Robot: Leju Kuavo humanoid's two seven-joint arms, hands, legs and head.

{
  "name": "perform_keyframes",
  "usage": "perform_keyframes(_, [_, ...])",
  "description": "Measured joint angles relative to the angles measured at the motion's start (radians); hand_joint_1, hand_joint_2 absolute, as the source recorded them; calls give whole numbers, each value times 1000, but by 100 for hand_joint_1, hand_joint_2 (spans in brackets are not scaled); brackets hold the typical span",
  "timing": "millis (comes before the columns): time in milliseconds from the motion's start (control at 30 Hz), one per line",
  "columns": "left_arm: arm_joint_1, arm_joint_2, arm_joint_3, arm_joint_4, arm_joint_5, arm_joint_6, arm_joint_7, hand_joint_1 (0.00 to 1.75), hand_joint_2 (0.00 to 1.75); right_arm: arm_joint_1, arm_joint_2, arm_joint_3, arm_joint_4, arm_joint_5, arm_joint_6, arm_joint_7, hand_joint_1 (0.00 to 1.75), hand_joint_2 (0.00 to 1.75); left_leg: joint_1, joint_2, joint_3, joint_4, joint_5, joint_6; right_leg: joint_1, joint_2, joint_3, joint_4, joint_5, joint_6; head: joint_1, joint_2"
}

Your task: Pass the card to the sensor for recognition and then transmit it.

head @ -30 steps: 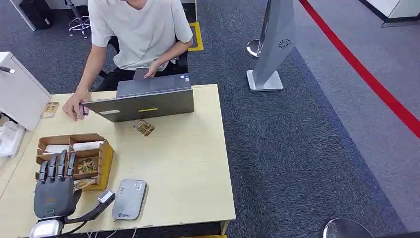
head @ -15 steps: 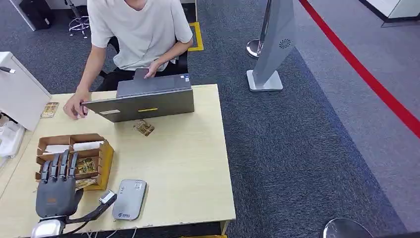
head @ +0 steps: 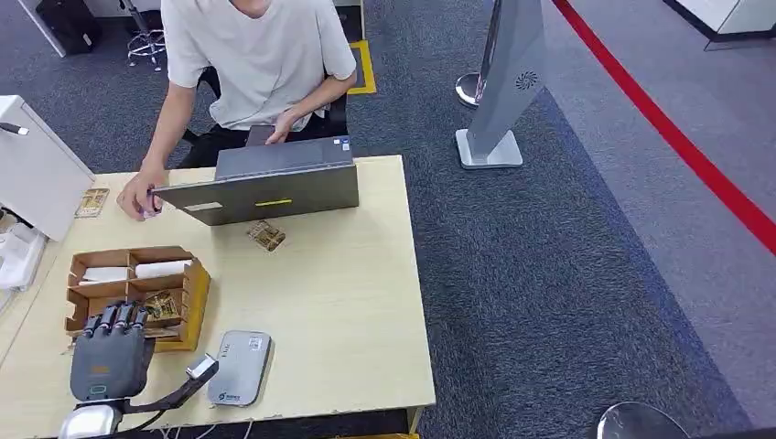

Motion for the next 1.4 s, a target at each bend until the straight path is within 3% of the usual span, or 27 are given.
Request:
perform_keyframes(667, [8,-39,56,0,0,-26,-99,175,175,0,0,-1,0,3,-1,0,0,0,0,0,0,0,0,0,0,0,0,0,0,0,0,0])
perform_keyframes(1400, [8,-57,80,4,0,-32,-102,175,175,0,0,-15,0,3,-1,0,0,0,0,0,0,0,0,0,0,0,0,0,0,0,0,0])
